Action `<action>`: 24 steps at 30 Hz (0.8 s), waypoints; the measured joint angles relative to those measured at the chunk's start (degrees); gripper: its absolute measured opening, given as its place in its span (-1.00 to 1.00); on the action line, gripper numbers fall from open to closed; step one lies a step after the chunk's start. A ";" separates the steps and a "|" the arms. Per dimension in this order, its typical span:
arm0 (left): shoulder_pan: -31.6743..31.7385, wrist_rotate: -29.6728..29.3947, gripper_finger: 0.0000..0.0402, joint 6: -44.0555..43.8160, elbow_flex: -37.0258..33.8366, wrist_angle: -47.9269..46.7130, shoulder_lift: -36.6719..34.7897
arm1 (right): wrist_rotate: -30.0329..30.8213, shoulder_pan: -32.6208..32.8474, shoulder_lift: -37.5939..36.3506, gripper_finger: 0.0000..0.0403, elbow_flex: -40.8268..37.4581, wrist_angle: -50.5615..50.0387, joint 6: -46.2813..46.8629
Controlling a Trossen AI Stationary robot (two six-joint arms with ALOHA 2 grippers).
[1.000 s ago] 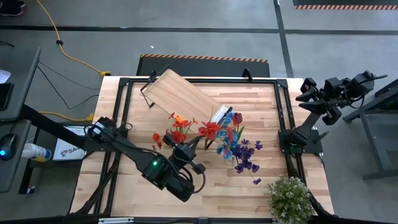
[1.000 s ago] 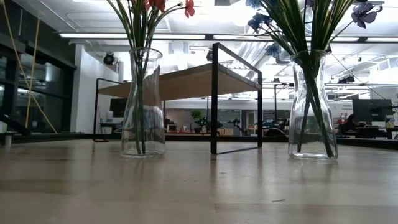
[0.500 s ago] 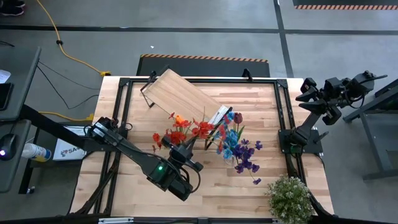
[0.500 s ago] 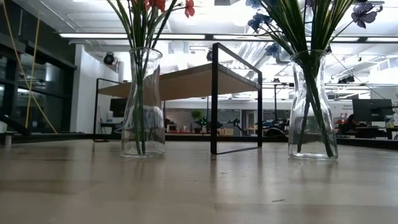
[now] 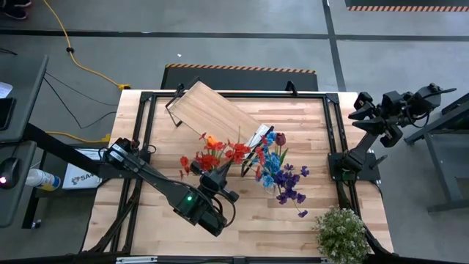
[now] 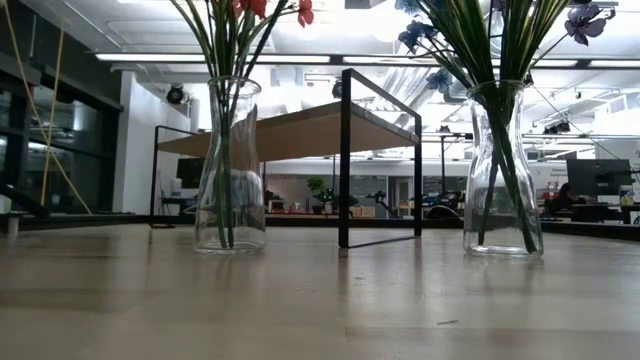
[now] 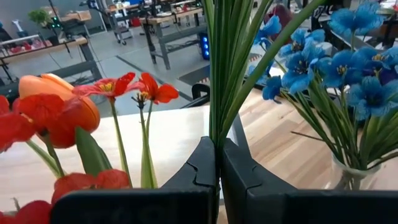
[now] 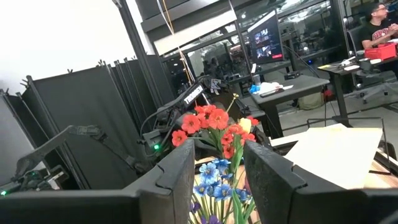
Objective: Pick and place flowers into a vace then onto a shelf
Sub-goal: Put the red flowers into the left transparent vase
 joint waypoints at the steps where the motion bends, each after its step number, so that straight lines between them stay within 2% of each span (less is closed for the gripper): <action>1: 0.00 0.40 -0.81 -0.01 0.00 -0.06 0.00 | 0.02 -0.02 0.00 -0.36 0.00 0.00 0.00; 24: 0.02 4.23 -0.81 -3.40 -0.02 0.39 2.67 | 0.00 -0.01 0.00 -0.35 0.00 0.00 0.00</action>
